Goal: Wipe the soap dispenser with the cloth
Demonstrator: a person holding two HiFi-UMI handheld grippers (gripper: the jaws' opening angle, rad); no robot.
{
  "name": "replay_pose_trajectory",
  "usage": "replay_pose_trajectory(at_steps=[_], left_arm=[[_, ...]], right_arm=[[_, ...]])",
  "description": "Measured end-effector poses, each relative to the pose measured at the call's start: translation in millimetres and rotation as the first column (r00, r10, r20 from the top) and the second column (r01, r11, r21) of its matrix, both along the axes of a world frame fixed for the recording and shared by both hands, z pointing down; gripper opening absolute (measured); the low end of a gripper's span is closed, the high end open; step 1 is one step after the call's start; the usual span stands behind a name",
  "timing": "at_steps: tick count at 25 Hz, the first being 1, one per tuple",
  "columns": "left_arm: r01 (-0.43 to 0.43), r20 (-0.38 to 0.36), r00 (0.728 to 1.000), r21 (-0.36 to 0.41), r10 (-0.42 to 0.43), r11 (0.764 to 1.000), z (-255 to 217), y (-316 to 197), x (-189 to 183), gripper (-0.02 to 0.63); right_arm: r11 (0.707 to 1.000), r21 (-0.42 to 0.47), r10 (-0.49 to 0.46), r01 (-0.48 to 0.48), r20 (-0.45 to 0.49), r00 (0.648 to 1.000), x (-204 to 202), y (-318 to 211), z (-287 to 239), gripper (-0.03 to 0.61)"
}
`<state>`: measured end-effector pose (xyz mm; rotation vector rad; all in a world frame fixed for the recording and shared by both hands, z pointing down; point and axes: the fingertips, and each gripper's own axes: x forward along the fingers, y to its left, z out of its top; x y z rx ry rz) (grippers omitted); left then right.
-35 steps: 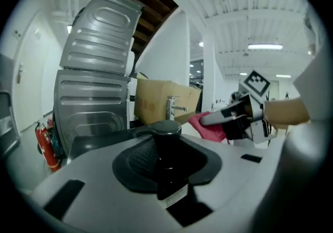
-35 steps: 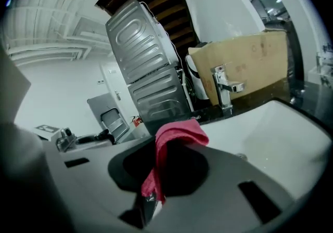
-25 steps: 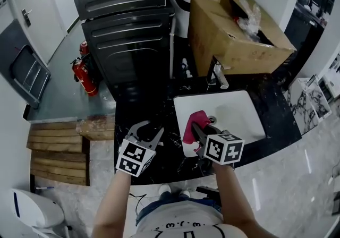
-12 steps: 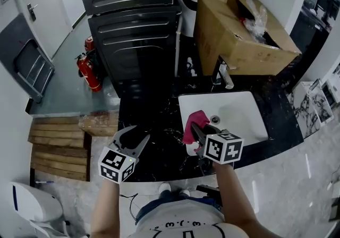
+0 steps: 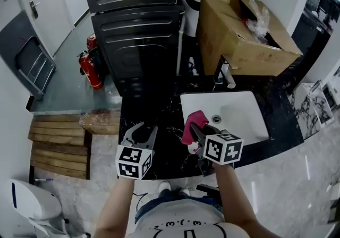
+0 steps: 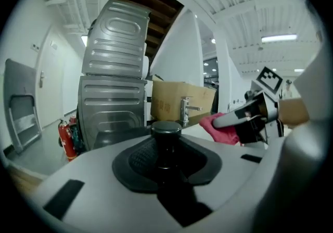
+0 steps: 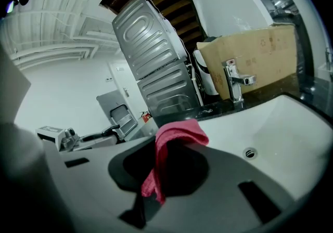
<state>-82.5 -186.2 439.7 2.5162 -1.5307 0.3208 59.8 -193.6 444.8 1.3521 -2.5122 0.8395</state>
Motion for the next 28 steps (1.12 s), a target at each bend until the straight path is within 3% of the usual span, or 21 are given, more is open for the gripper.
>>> replay_pose_trajectory(at_steps=[3, 5, 6, 8, 10, 12, 14, 16, 18, 20, 24, 28], left_arm=[[0.047, -0.168, 0.985, -0.008, -0.048, 0.999, -2.5, -1.0, -5.0, 0.106], [0.082, -0.335, 0.938, -0.035, -0.089, 0.996, -4.1, -3.4, -13.9, 0.107], [0.095, -0.434, 0.894, -0.058, -0.111, 0.994, -3.4, -4.8, -19.0, 0.106], [0.123, -0.602, 0.782, -0.105, -0.161, 0.987, 1.9, -5.3, -29.2, 0.104], [0.163, -0.695, 0.688, -0.133, -0.210, 0.978, 8.2, -3.3, -38.0, 0.103], [0.197, -0.740, 0.623, -0.163, -0.252, 0.967, 12.4, -2.0, -43.9, 0.103], [0.214, -0.759, 0.586, -0.192, -0.283, 0.958, 15.7, -1.6, -46.9, 0.103], [0.228, -0.759, 0.576, -0.207, -0.303, 0.951, 18.6, -0.3, -48.7, 0.103], [0.245, -0.746, 0.587, -0.208, -0.315, 0.947, 21.0, 0.8, -50.9, 0.103], [0.244, -0.733, 0.608, -0.194, -0.306, 0.950, 18.7, 0.9, -47.6, 0.103], [0.235, -0.680, 0.676, -0.166, -0.284, 0.958, 13.5, 1.1, -38.4, 0.103], [0.244, -0.675, 0.675, -0.176, -0.298, 0.954, 16.0, 0.8, -41.6, 0.101]], right_arm=[[1.000, 0.001, 0.000, 0.000, -0.003, 1.000, 0.9, 1.9, 0.2, 0.048], [1.000, 0.002, 0.000, 0.000, -0.003, 1.000, 1.7, 2.8, 0.0, 0.048], [1.000, 0.002, 0.001, -0.001, -0.002, 1.000, 2.3, 2.9, -0.1, 0.048], [1.000, 0.001, 0.000, 0.000, -0.001, 1.000, 2.0, 3.4, 0.1, 0.048], [1.000, 0.000, -0.006, 0.006, 0.001, 1.000, -0.4, 4.2, 0.2, 0.048], [1.000, 0.001, -0.017, 0.017, 0.003, 1.000, -4.1, 4.8, -0.2, 0.048], [0.999, 0.003, -0.033, 0.033, 0.010, 0.999, -10.3, 6.1, -1.4, 0.048], [0.997, 0.008, -0.075, 0.075, 0.019, 0.997, -23.7, 10.0, -4.1, 0.048], [0.989, 0.018, -0.150, 0.149, 0.028, 0.988, -45.4, 16.8, -8.2, 0.048], [0.972, 0.031, -0.233, 0.232, 0.030, 0.972, -69.8, 24.2, -11.5, 0.048], [0.940, 0.047, -0.337, 0.338, -0.029, 0.941, -107.7, 32.1, -7.6, 0.048], [0.934, 0.043, -0.352, 0.355, -0.073, 0.933, -110.0, 30.9, 1.6, 0.048]])
